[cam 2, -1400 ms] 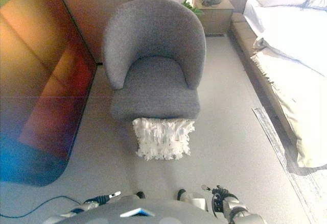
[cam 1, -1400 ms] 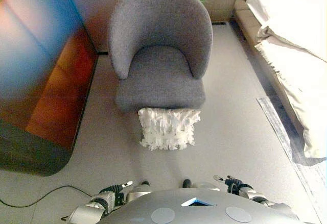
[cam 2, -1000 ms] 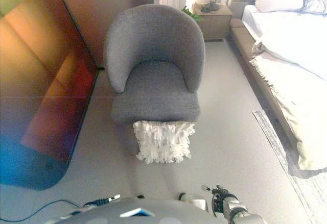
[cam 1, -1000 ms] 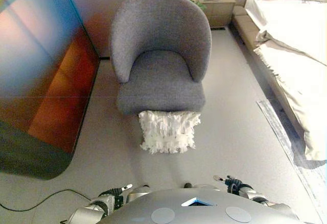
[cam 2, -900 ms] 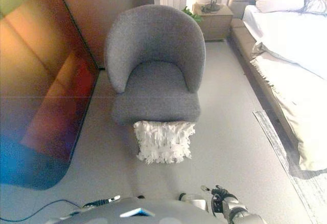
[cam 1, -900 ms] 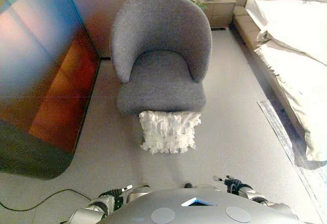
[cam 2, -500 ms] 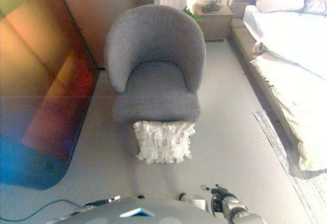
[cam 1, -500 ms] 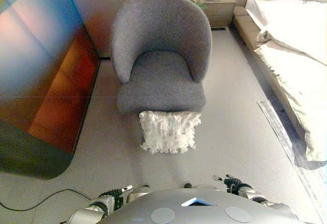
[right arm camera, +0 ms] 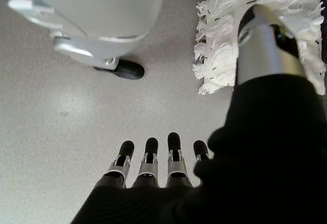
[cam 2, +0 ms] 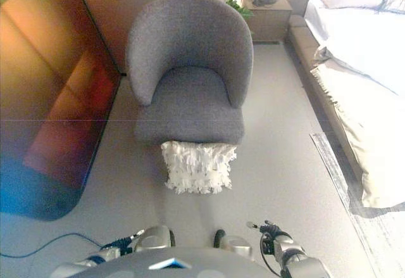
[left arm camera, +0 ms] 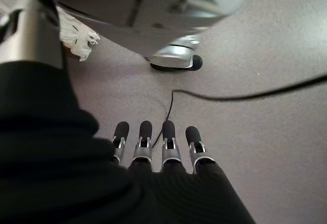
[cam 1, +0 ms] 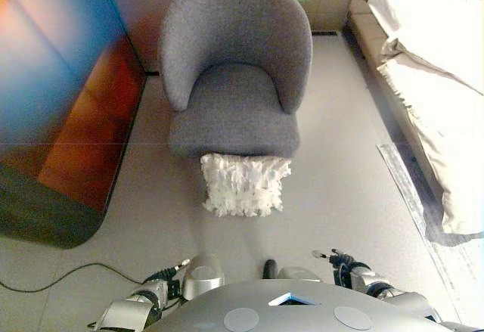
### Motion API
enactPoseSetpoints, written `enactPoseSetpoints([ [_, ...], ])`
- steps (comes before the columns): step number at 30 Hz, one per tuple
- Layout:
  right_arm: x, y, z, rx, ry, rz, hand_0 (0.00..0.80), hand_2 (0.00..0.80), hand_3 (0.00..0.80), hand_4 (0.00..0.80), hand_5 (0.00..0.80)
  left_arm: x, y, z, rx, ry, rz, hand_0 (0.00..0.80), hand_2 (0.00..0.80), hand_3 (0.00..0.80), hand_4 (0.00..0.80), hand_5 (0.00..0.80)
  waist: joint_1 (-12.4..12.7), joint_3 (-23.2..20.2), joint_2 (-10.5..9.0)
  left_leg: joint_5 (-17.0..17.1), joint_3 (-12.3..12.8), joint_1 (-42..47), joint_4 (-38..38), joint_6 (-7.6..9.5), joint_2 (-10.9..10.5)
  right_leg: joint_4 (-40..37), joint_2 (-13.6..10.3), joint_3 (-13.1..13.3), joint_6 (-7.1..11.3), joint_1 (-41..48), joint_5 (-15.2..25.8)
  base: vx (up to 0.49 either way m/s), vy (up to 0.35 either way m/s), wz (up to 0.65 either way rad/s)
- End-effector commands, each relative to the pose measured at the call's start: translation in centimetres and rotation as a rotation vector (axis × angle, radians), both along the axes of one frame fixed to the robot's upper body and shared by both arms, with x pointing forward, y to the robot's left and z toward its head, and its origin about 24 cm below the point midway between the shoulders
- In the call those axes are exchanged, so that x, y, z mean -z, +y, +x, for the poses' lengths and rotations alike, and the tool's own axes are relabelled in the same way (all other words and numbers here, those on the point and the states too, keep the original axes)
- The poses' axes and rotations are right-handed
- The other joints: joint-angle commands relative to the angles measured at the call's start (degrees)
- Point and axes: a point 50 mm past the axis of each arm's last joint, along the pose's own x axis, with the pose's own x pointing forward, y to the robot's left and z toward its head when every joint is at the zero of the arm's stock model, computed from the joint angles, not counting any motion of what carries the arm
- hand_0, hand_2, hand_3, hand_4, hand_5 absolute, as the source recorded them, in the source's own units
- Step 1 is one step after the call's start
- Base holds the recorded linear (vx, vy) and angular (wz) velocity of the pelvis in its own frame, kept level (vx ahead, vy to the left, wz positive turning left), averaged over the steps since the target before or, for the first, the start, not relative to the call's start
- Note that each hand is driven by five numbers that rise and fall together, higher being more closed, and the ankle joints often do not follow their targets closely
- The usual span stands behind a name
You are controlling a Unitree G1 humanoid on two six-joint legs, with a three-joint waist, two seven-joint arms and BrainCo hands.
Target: Pick up the cushion and take it to the sofa
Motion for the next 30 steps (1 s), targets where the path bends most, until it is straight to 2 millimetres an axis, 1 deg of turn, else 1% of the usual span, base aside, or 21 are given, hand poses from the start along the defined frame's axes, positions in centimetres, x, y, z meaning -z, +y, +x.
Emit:
enactPoseSetpoints([
  [1,-0.4,-0.4,1.6,-0.032,-0.023,-0.028,0.000,0.000,0.000,0.000,0.000,0.0,-0.2,0.2,0.021,-0.007,-0.017,0.000,0.000,0.000,0.000,0.000,1.5,2.4,1.32,5.0,4.1,-4.0,-9.6,3.61,-1.5,1.1,4.7,0.3,1.84,6.1,-5.2,0.326,0.092,0.04],
  [3,-0.4,-0.6,1.3,-0.025,-0.018,-0.034,0.000,0.000,0.000,0.000,0.000,0.1,-0.5,0.0,0.031,0.001,-0.034,0.000,0.000,0.000,0.000,0.000,2.0,2.2,2.02,8.7,3.5,-4.4,-15.1,2.50,-1.4,0.9,5.7,0.8,1.58,8.2,-6.3,0.302,0.075,0.09],
  [4,-0.4,-0.6,1.2,-0.024,-0.012,-0.036,0.000,0.000,0.000,0.000,0.000,0.2,-0.6,-0.2,0.030,0.006,-0.041,0.000,0.000,0.000,0.000,0.000,2.2,2.0,2.22,9.5,2.8,-4.6,-16.8,2.23,-1.4,0.9,6.0,1.4,1.46,8.8,-6.7,0.339,0.081,0.07],
  [5,-0.4,-0.7,1.1,-0.025,-0.001,-0.038,0.000,0.000,0.000,0.000,0.000,0.2,-0.7,-0.6,0.025,0.014,-0.046,0.000,0.000,0.000,0.000,0.000,2.7,1.8,2.41,10.3,1.4,-4.8,-19.2,1.99,-1.4,1.2,6.4,2.4,1.27,9.8,-7.6,0.355,0.082,0.03],
  [7,-0.3,-0.8,0.6,-0.032,0.023,-0.044,0.000,0.000,0.000,0.000,0.000,0.3,-0.9,-1.2,0.007,0.023,-0.052,0.000,0.000,0.000,0.000,0.000,2.9,1.6,2.49,10.7,0.2,-4.9,-19.4,1.80,-0.8,1.7,6.5,3.3,0.97,10.5,-8.7,0.395,0.093,-0.16],
  [9,-0.2,-0.7,0.5,-0.038,0.032,-0.051,0.000,0.000,0.000,0.000,0.000,0.4,-0.9,-1.3,-0.004,0.028,-0.055,0.000,0.000,0.000,0.000,0.000,2.9,1.6,2.27,9.1,0.2,-4.2,-18.8,2.40,-0.6,2.5,5.9,3.3,1.01,10.3,-9.2,0.288,0.091,-0.48],
  [11,-0.1,-0.6,0.3,-0.034,0.037,-0.058,0.000,0.000,0.000,0.000,0.000,0.4,-0.9,-1.4,-0.007,0.036,-0.057,0.000,0.000,0.000,0.000,0.000,2.5,1.5,2.12,7.6,2.0,-4.1,-17.0,3.08,0.1,4.5,5.0,2.5,1.17,9.8,-9.9,0.318,0.115,-0.38],
  [13,0.0,-0.4,0.1,-0.025,0.034,-0.056,0.000,0.000,0.000,0.000,0.000,0.3,-0.7,-1.4,0.008,0.038,-0.054,0.000,0.000,0.000,0.000,0.000,2.3,1.4,1.98,6.0,2.4,-4.7,-14.2,3.91,0.5,7.8,4.4,1.9,1.19,9.4,-11.9,0.404,0.128,-0.08],
  [15,0.1,-0.1,-0.1,-0.024,0.037,-0.052,0.000,0.000,0.000,0.000,0.000,0.2,-0.4,-1.2,0.020,0.040,-0.048,0.000,0.000,0.000,0.000,0.000,2.3,1.1,1.40,3.4,2.6,-5.1,-11.7,5.45,-0.3,10.4,3.8,1.8,1.66,9.4,-13.4,0.489,0.153,0.04],
  [16,0.1,0.0,-0.2,-0.020,0.039,-0.047,0.000,0.000,0.000,0.000,0.000,0.2,-0.3,-1.1,0.026,0.043,-0.042,0.000,0.000,0.000,0.000,0.000,2.2,0.8,0.64,1.7,2.5,-4.9,-10.4,5.87,-1.4,11.5,2.9,1.7,2.42,10.0,-14.5,0.518,0.163,0.05],
  [17,0.1,0.1,-0.2,-0.017,0.036,-0.043,0.000,0.000,0.000,0.000,0.000,0.1,-0.1,-0.9,0.028,0.042,-0.040,0.000,0.000,0.000,0.000,0.000,2.2,0.6,0.40,1.1,2.7,-4.9,-9.7,6.26,-1.8,12.3,2.7,1.5,2.87,9.9,-14.6,0.462,0.150,0.10],
  [18,0.1,0.3,-0.1,-0.017,0.028,-0.035,0.000,0.000,0.000,0.000,0.000,0.0,0.1,-0.7,0.031,0.038,-0.038,0.000,0.000,0.000,0.000,0.000,2.2,0.2,0.22,0.5,3.6,-4.6,-9.4,7.54,-2.0,15.3,2.3,0.5,3.95,8.9,-13.0,0.355,0.122,0.13],
  [19,0.1,0.4,0.0,-0.018,0.020,-0.030,0.000,0.000,0.000,0.000,0.000,0.0,0.3,-0.5,0.038,0.038,-0.036,0.000,0.000,0.000,0.000,0.000,2.3,0.0,-0.10,-0.1,3.9,-4.1,-9.7,8.16,-2.5,17.2,1.8,-0.1,4.88,8.5,-11.7,0.371,0.133,0.17],
  [21,0.0,0.8,0.9,-0.020,-0.029,-0.014,0.000,0.000,0.000,0.000,0.000,-0.2,1.1,-0.1,0.071,0.046,-0.017,0.000,0.000,0.000,0.000,0.000,2.4,-1.0,-0.77,-1.5,4.7,-2.1,-11.1,10.16,-3.7,27.4,0.1,-2.5,8.39,5.1,-6.2,0.379,0.134,0.08],
  [22,0.0,1.0,1.3,-0.018,-0.044,-0.010,0.000,0.000,0.000,0.000,0.000,-0.3,1.3,-0.1,0.077,0.050,-0.008,0.000,0.000,0.000,0.000,0.000,2.4,-1.1,-0.75,-1.9,4.8,-1.4,-11.5,10.61,-3.9,31.2,-0.5,-3.0,9.28,3.0,-4.5,0.313,0.113,-0.02],
  [23,-0.2,1.1,2.1,-0.015,-0.073,-0.008,0.000,0.000,0.000,0.000,0.000,-0.5,1.7,0.1,0.084,0.054,0.007,0.000,0.000,0.000,0.000,0.000,2.3,-1.0,-0.46,-2.3,4.5,0.3,-12.5,10.95,-3.9,35.6,-1.8,-3.7,10.03,-0.9,-2.3,0.262,0.077,-0.08],
  [24,-0.5,1.1,2.9,-0.018,-0.098,-0.004,0.000,0.000,0.000,0.000,0.000,-0.6,2.0,0.6,0.089,0.050,0.019,0.000,0.000,0.000,0.000,0.000,2.1,-0.8,-0.18,-2.4,4.0,1.5,-13.2,10.93,-3.8,35.5,-2.7,-4.2,9.99,-3.8,-2.1,0.248,0.043,-0.20],
  [25,-0.6,1.2,3.5,-0.024,-0.118,0.001,0.000,0.000,0.000,0.000,0.000,-0.7,2.2,1.0,0.093,0.041,0.024,0.000,0.000,0.000,0.000,0.000,1.9,-0.4,0.06,-2.3,3.5,2.2,-13.6,10.74,-3.6,34.0,-2.9,-4.5,9.70,-5.5,-2.8,0.194,-0.019,-0.21],
  [27,-1.1,1.4,4.9,-0.043,-0.165,0.009,0.000,0.000,0.000,0.000,0.000,-1.1,2.4,2.6,0.107,0.006,0.025,0.000,0.000,0.000,0.000,0.000,1.5,0.6,1.11,-2.0,2.2,3.8,-14.6,9.66,-2.8,27.6,-2.9,-6.2,8.33,-8.7,-4.7,0.134,-0.077,-0.11],
  [28,-1.3,1.6,5.6,-0.050,-0.185,0.012,0.000,0.000,0.000,0.000,0.000,-1.3,2.3,3.7,0.112,-0.017,0.029,0.000,0.000,0.000,0.000,0.000,1.3,1.3,1.75,-2.0,2.0,4.7,-15.2,9.04,-2.3,24.7,-3.6,-6.9,7.87,-10.9,-4.3,0.067,-0.094,-0.01],
  [30,-1.6,1.8,6.4,-0.051,-0.212,0.015,0.000,0.000,0.000,0.000,0.000,-1.5,2.1,5.2,0.118,-0.056,0.033,0.000,0.000,0.000,0.000,0.000,0.3,2.8,2.04,-2.7,2.1,5.2,-15.5,8.62,-1.7,19.1,-5.0,-6.2,8.02,-14.7,-1.8,-0.001,-0.105,-0.04],
])
